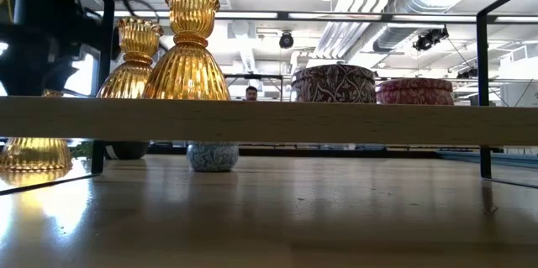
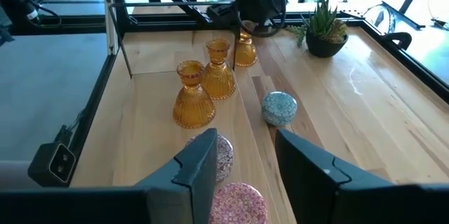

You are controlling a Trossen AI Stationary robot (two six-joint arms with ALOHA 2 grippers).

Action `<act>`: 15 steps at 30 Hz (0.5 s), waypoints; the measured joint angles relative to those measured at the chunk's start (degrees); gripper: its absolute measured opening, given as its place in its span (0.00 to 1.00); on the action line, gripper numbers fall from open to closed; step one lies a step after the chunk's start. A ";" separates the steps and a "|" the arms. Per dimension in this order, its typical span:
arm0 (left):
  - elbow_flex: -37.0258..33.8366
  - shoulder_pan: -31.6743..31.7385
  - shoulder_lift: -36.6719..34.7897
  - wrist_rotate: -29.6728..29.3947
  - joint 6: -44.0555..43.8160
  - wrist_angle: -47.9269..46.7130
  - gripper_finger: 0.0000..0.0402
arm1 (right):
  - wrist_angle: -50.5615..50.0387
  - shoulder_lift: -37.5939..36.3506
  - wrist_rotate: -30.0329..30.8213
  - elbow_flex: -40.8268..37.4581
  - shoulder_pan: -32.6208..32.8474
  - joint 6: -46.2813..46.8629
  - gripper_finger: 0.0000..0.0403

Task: Pick & Place candle stick holders
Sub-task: Align the gold glass candle holder with the other gold glass candle holder on the shelf

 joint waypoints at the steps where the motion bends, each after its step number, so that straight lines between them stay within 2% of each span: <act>1: -0.92 0.28 -0.03 -0.38 0.54 0.80 0.78 | 0.04 0.01 -0.01 0.00 0.00 0.00 0.35; 7: -2.47 0.16 0.05 -0.71 5.20 6.32 0.78 | 0.02 0.00 0.10 0.00 0.00 0.00 0.35; 11: -2.47 0.19 0.08 -0.68 6.12 6.61 0.78 | 0.02 0.00 0.66 0.00 -0.02 -0.01 0.35; 15: -2.47 0.93 0.08 2.22 6.33 6.61 0.76 | 0.02 0.00 0.68 0.00 -0.02 -0.02 0.35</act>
